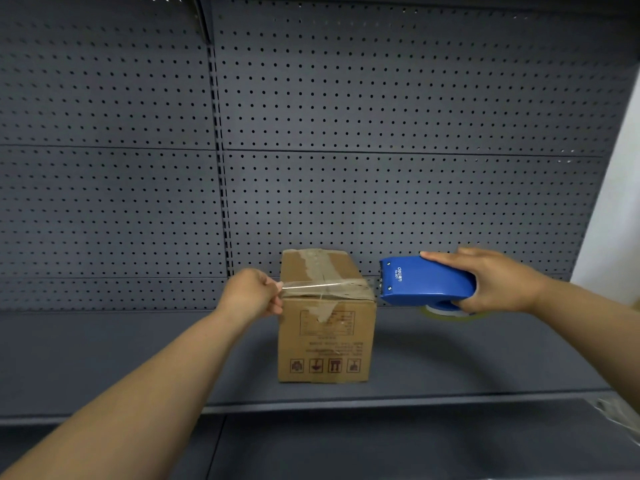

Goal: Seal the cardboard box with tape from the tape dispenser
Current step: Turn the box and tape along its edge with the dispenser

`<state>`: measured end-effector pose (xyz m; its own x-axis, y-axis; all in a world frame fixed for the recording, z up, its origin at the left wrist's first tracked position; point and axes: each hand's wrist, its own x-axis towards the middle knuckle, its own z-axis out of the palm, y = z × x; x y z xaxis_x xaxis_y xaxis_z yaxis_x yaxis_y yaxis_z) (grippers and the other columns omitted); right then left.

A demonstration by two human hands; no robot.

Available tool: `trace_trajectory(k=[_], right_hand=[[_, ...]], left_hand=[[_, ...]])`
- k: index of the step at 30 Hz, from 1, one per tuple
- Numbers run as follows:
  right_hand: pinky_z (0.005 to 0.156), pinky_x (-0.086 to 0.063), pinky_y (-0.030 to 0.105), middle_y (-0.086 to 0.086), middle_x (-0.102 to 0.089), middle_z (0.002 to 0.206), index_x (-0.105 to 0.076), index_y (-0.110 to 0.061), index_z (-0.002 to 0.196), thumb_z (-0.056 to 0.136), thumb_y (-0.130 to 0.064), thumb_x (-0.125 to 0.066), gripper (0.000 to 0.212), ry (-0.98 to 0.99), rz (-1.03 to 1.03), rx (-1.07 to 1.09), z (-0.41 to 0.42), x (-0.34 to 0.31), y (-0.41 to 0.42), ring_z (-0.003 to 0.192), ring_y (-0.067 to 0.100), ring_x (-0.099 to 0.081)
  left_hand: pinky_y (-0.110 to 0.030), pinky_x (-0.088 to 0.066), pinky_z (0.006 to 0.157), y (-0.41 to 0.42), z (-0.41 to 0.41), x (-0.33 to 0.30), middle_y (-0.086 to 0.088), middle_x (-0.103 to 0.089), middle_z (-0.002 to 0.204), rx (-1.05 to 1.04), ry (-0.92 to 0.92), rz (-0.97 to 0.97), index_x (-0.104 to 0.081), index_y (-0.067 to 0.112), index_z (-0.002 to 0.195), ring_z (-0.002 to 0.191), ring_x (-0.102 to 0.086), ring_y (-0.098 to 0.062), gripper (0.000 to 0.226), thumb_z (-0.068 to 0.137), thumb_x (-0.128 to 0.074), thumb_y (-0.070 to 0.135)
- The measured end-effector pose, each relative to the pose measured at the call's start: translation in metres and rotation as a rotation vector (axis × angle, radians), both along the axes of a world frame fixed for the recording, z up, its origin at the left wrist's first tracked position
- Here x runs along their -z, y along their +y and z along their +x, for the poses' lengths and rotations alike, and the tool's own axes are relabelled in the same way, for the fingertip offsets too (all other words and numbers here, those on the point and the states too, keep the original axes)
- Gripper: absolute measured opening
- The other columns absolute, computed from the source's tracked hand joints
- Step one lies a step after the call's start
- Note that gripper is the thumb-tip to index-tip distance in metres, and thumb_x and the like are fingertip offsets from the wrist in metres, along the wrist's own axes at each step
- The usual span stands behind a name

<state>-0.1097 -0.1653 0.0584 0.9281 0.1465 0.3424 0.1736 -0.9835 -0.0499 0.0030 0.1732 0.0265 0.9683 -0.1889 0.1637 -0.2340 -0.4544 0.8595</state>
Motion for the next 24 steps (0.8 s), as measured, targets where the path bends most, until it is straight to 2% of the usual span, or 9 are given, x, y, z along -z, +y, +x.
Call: trace_trajectory(k=[2, 8, 14, 17, 21, 24], right_hand=[[0.072, -0.038, 0.022, -0.017, -0.044, 0.089, -0.020, -0.059, 0.129, 0.067, -0.034, -0.067, 0.081, 0.002, 0.000, 0.004, 0.003, 0.001, 0.001, 0.085, 0.007, -0.046], [0.072, -0.037, 0.022, -0.017, -0.044, 0.090, -0.021, -0.056, 0.131, 0.070, -0.032, -0.068, 0.081, -0.005, -0.016, 0.010, 0.011, 0.006, -0.002, 0.086, 0.010, -0.046], [0.079, -0.042, 0.027, -0.020, -0.042, 0.089, -0.016, -0.062, 0.127, 0.069, -0.034, -0.065, 0.081, 0.032, -0.004, -0.002, 0.017, 0.010, -0.002, 0.086, 0.008, -0.043], [0.077, -0.044, 0.029, -0.013, -0.045, 0.090, -0.011, -0.067, 0.120, 0.068, -0.036, -0.064, 0.080, 0.046, 0.011, -0.001, 0.018, 0.014, -0.002, 0.086, 0.008, -0.045], [0.077, -0.042, 0.025, -0.015, -0.044, 0.092, -0.017, -0.059, 0.129, 0.071, -0.027, -0.067, 0.083, 0.065, 0.051, 0.007, 0.022, 0.021, -0.003, 0.086, 0.005, -0.045], [0.077, -0.038, 0.022, -0.011, -0.047, 0.094, -0.019, -0.057, 0.130, 0.071, -0.026, -0.068, 0.083, 0.076, 0.059, -0.005, 0.024, 0.023, -0.004, 0.087, 0.007, -0.045]], left_hand=[[-0.032, -0.055, 0.070, -0.001, 0.002, 0.000, -0.012, -0.068, 0.067, -0.019, -0.029, 0.050, -0.062, 0.003, 0.072, 0.059, -0.064, -0.020, 0.025, 0.092, -0.052, 0.014], [-0.024, -0.051, 0.061, -0.006, 0.005, 0.000, -0.008, -0.068, 0.063, -0.066, -0.067, 0.142, -0.065, 0.003, 0.071, 0.054, -0.063, -0.015, 0.027, 0.091, -0.053, 0.016], [-0.033, -0.054, 0.077, -0.006, 0.007, 0.006, -0.015, -0.071, 0.069, -0.078, -0.027, 0.178, -0.063, 0.006, 0.059, 0.057, -0.063, -0.018, 0.034, 0.090, -0.053, 0.016], [-0.030, -0.053, 0.062, -0.004, 0.010, 0.008, -0.014, -0.067, 0.065, -0.044, 0.107, 0.026, -0.059, 0.004, 0.063, 0.051, -0.058, -0.017, 0.029, 0.090, -0.054, 0.012], [-0.020, -0.046, 0.046, 0.000, 0.010, 0.014, -0.008, -0.061, 0.057, 0.002, 0.225, -0.159, -0.056, 0.004, 0.070, 0.041, -0.053, -0.010, 0.023, 0.091, -0.054, 0.013], [-0.021, -0.045, 0.045, 0.007, 0.012, 0.015, -0.006, -0.060, 0.054, 0.026, 0.263, -0.122, -0.054, 0.004, 0.077, 0.038, -0.053, -0.009, 0.026, 0.088, -0.058, 0.027]])
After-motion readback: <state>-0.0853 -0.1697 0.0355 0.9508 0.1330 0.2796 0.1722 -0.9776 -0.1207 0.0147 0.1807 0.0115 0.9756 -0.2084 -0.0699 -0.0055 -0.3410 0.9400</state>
